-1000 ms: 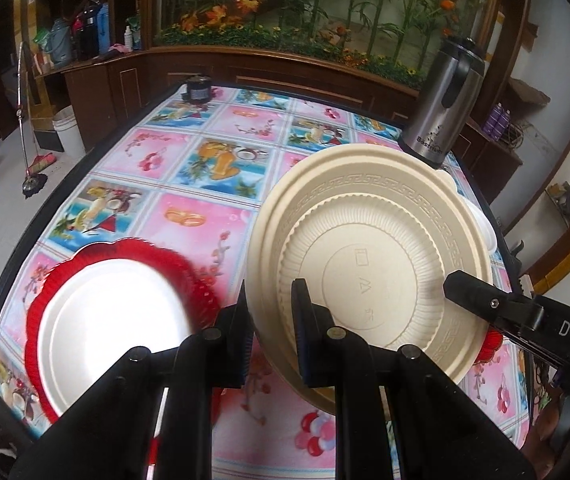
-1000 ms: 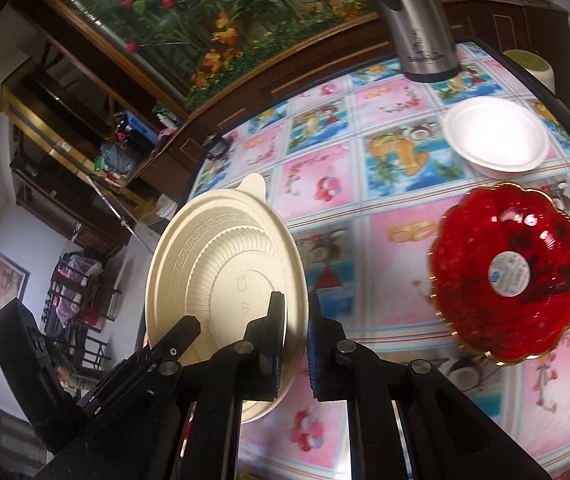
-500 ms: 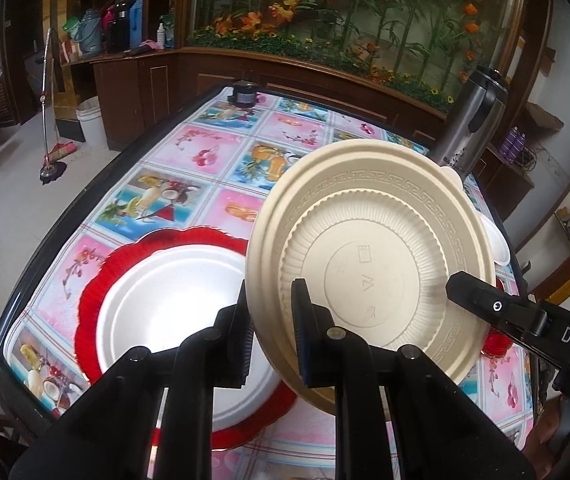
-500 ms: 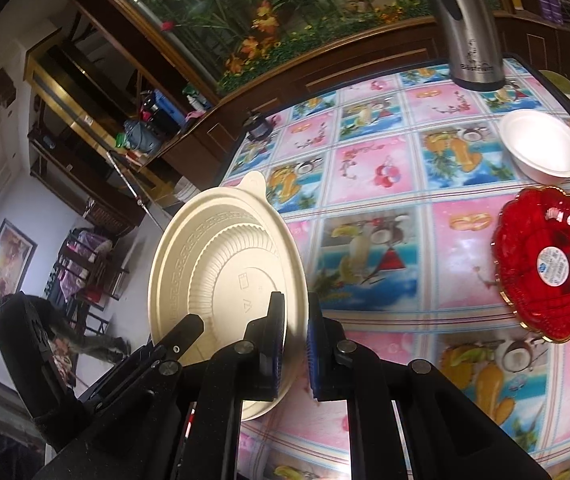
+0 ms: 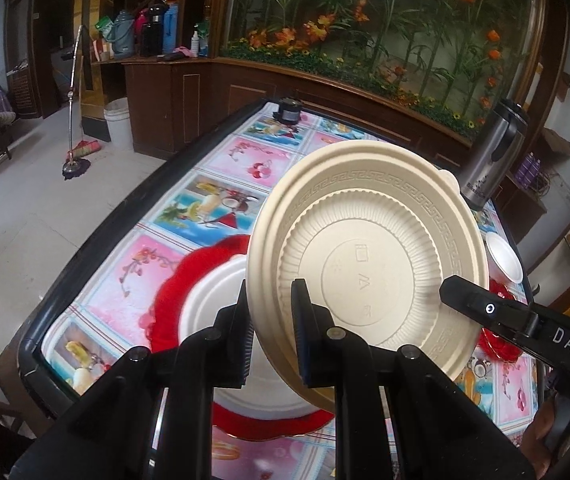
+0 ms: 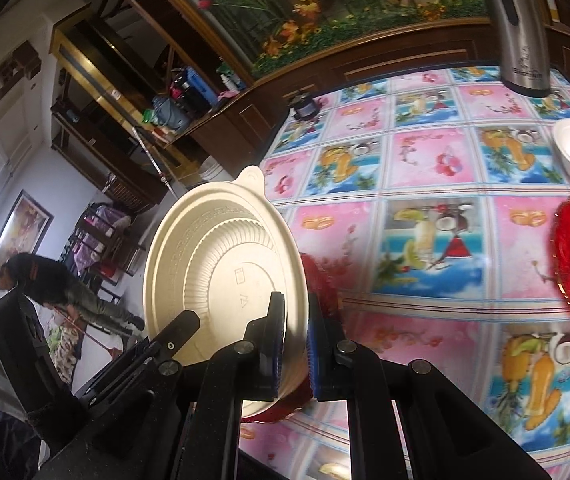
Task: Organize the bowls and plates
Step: 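Lift the beige plate and carry it over the stacked bowls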
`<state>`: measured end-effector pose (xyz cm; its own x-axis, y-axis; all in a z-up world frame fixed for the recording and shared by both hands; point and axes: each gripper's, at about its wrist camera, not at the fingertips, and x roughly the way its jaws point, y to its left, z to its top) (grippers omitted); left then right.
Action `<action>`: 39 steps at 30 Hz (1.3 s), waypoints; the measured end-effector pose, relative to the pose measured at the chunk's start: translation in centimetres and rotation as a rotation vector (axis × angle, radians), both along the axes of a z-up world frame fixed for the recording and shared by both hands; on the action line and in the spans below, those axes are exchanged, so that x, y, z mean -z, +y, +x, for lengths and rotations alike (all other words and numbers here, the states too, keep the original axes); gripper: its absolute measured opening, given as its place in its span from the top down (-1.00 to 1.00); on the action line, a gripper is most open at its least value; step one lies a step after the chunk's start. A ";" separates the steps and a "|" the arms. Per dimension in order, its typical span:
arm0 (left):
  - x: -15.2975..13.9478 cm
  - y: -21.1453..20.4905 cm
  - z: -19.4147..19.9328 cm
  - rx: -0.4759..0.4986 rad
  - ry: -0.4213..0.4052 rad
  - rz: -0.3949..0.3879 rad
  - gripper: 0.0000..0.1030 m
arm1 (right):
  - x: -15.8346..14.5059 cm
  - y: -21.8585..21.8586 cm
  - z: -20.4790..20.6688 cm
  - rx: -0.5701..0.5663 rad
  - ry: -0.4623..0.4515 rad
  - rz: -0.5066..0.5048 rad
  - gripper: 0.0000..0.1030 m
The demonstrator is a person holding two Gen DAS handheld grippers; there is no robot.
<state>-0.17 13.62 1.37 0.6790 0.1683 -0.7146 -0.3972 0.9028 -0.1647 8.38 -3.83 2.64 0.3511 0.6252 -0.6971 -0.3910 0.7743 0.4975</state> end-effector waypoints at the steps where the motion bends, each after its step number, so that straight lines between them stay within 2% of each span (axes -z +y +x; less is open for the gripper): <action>1: 0.0 0.4 -0.2 -0.005 0.000 -0.001 0.71 | -0.1 0.4 -0.1 -0.008 -0.002 0.002 0.81; 7: 0.9 2.4 -0.9 -0.042 0.018 0.002 0.71 | 0.3 3.0 -0.6 -0.046 0.000 -0.002 0.81; 16: 3.3 3.7 -0.8 -0.063 0.079 -0.002 0.71 | 3.0 5.2 -0.4 -0.082 0.049 -0.031 0.82; 39: 5.4 3.9 -0.5 -0.071 0.128 0.010 0.70 | 5.2 6.4 -0.2 -0.085 0.080 -0.085 0.82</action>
